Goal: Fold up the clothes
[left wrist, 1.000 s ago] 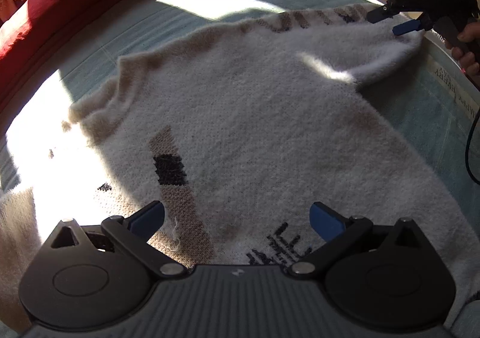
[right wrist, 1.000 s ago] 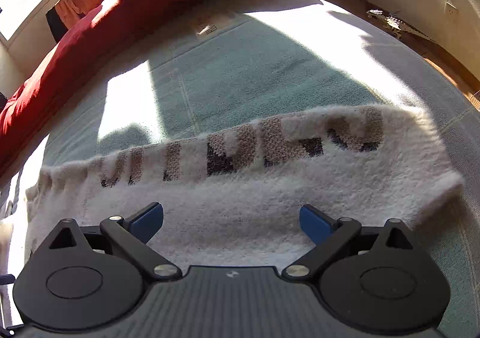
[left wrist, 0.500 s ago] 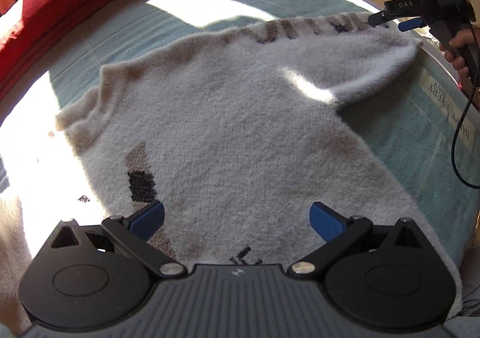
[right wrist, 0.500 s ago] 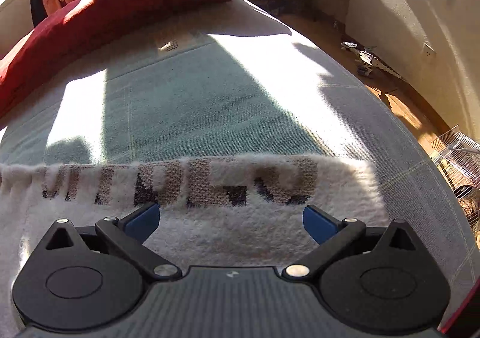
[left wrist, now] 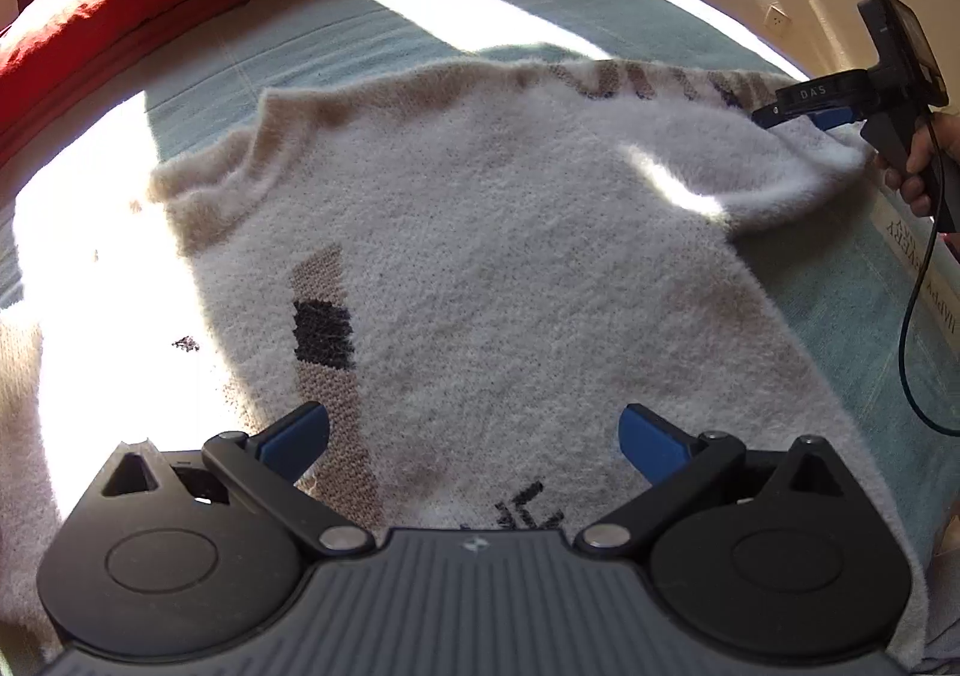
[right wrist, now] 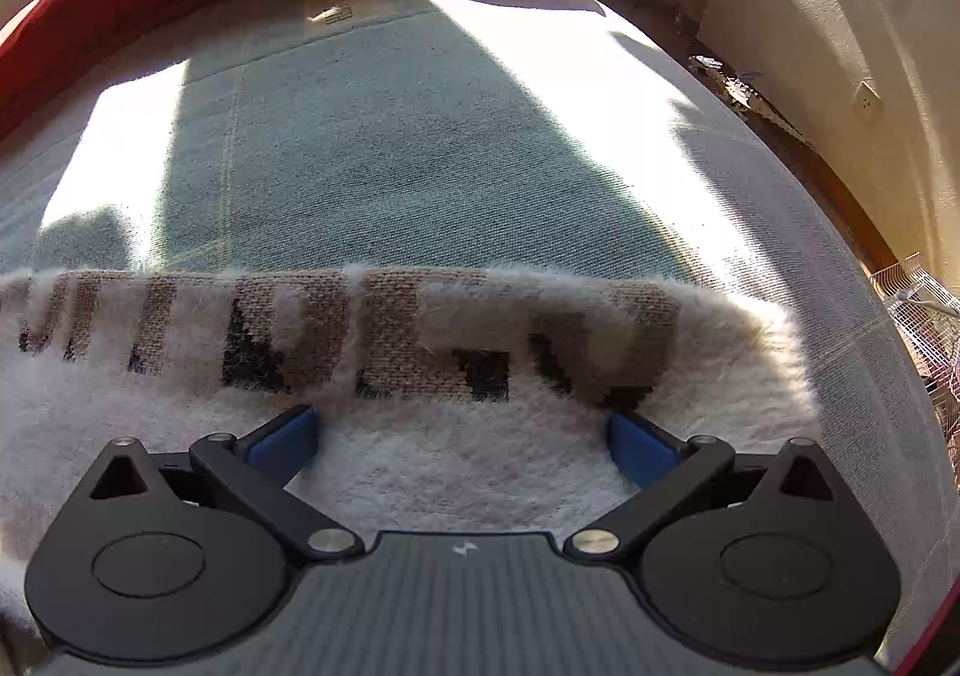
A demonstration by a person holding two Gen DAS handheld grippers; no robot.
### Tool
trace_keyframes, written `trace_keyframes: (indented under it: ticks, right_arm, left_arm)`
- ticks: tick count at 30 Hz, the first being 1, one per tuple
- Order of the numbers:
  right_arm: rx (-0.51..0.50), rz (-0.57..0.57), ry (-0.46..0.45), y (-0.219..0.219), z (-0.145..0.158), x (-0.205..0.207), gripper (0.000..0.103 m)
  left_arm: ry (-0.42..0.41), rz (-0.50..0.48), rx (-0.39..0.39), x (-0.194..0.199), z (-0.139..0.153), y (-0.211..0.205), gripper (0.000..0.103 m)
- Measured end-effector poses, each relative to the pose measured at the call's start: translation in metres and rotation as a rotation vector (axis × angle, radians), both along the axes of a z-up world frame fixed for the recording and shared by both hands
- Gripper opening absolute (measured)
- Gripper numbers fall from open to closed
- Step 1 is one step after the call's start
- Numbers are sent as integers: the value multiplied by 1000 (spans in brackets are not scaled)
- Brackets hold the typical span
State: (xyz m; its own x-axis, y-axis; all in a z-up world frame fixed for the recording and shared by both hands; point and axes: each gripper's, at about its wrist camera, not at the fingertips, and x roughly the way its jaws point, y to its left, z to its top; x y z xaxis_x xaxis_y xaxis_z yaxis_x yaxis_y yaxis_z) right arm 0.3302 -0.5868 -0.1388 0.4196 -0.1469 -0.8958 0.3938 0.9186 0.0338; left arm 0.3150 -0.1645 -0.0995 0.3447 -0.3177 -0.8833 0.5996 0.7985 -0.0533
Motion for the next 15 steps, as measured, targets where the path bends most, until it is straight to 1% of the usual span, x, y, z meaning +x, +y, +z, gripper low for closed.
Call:
trace_keyframes:
  ticks: [2, 4, 8, 12, 15]
  right_arm:
    - [44, -8, 3, 10, 16, 0, 103]
    - [82, 46, -41, 38, 33, -3, 103]
    - [50, 294, -98, 122, 52, -6, 103]
    - [-26, 532, -144, 206, 47, -5, 103]
    - [-50, 645, -114, 246, 33, -5, 103]
  left_arm:
    - [-4, 0, -7, 0, 3, 4, 102]
    - [-18, -6, 10, -1, 4, 9, 102]
    - [-17, 17, 18, -1, 4, 21, 102]
    - [-28, 20, 18, -3, 1, 28, 102]
    - [-29, 8, 28, -7, -7, 32, 102]
